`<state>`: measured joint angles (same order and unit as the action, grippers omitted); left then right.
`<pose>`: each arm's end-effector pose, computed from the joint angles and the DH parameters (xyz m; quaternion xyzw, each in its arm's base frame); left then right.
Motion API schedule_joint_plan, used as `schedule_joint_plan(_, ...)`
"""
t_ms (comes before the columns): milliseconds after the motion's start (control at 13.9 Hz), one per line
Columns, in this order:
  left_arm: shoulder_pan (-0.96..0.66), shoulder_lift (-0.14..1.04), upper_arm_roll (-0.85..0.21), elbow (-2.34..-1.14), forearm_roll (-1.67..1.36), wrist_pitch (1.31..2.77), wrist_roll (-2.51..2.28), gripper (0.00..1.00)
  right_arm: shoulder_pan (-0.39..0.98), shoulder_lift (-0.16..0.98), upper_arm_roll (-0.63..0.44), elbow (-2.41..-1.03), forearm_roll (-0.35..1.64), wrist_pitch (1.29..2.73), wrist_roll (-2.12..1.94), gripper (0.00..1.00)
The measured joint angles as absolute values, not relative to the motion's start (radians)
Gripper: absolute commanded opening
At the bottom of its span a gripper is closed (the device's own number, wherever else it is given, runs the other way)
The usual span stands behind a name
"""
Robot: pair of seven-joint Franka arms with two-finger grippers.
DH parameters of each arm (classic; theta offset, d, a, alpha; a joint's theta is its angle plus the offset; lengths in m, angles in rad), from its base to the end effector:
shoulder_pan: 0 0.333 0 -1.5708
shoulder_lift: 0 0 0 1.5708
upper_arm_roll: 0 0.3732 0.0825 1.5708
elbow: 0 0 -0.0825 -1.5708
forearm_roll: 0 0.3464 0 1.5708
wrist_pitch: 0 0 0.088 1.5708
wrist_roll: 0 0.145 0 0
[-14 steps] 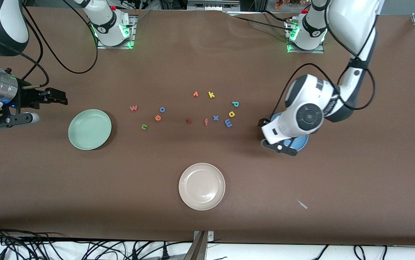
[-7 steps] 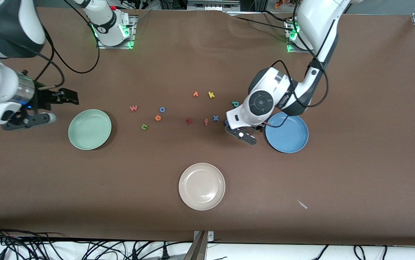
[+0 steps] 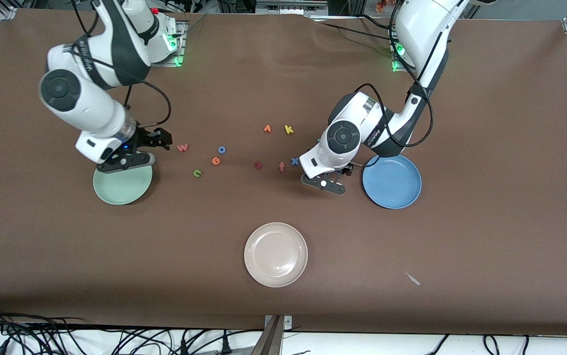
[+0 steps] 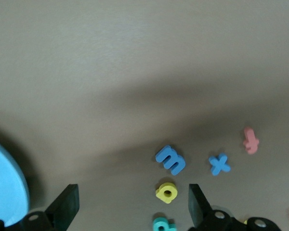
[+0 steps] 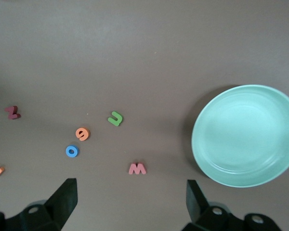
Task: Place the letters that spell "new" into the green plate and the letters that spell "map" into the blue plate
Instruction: 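Grasp the blue m with the left gripper while the right gripper reaches letters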
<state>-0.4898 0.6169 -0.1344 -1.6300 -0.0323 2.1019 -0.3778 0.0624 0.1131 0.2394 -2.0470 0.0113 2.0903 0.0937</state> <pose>0.5506 -0.3842 0.2843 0.9907 -0.1039 -0.0867 0.0128 0.5118 0.1570 0.4215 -0.9942 -0.1005 0.0362 0.0113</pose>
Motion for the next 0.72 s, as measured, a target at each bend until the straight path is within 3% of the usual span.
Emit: schedule_joint_plan(721,-0.474,0.638,-0.13,-1.63,-0.033,2.097,-0.713,0.98,0.062,0.106,0.259,-2.43,0.011,2.561,0.094,1.0)
